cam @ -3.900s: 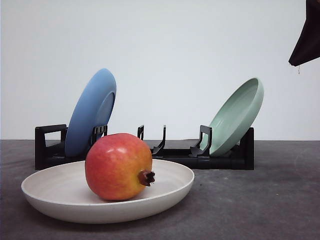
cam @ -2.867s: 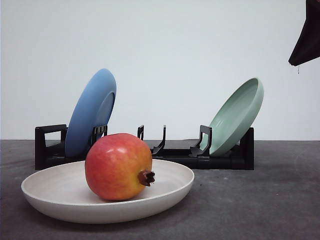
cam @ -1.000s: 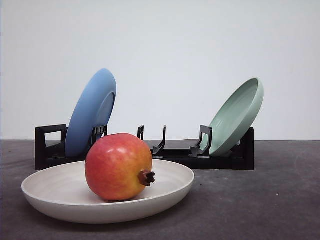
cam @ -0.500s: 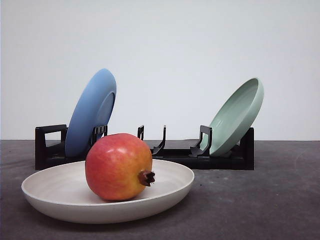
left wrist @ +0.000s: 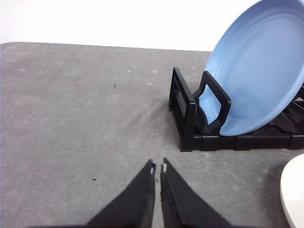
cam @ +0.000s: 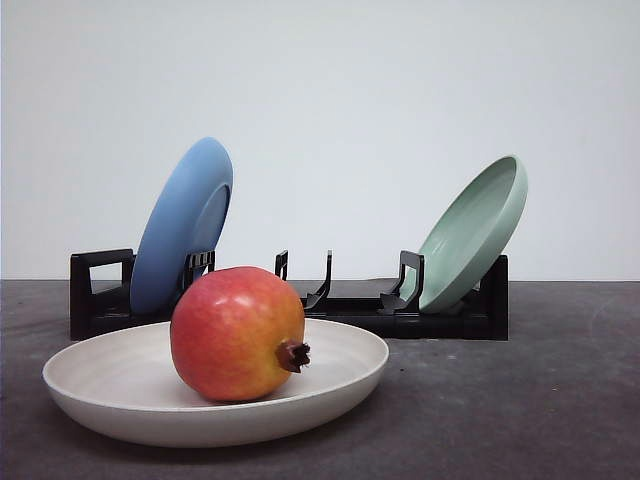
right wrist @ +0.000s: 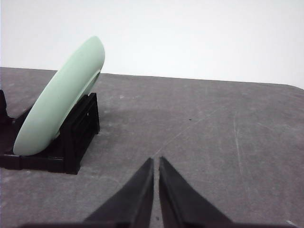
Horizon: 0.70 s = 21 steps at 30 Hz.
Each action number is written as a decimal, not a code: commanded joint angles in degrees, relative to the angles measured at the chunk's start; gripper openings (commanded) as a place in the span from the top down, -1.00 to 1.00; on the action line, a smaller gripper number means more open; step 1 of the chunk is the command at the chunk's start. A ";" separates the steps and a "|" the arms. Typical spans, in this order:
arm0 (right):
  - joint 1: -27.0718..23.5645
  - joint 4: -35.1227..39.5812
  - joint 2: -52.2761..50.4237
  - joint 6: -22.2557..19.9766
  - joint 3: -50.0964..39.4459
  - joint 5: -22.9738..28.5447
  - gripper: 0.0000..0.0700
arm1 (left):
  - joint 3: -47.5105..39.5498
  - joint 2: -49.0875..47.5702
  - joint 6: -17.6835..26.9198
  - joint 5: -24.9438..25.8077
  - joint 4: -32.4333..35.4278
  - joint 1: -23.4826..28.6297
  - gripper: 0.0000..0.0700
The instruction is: Place pomegranate in white plate
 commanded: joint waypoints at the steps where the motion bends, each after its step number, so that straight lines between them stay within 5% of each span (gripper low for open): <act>1: -0.07 0.70 -0.04 0.58 -0.26 0.21 0.95 | -0.55 -0.07 0.55 0.00 0.86 -0.09 1.00; 21: -0.07 -0.42 -0.04 0.57 -0.26 0.19 0.95 | -0.55 -0.07 0.55 0.00 0.85 -0.09 1.00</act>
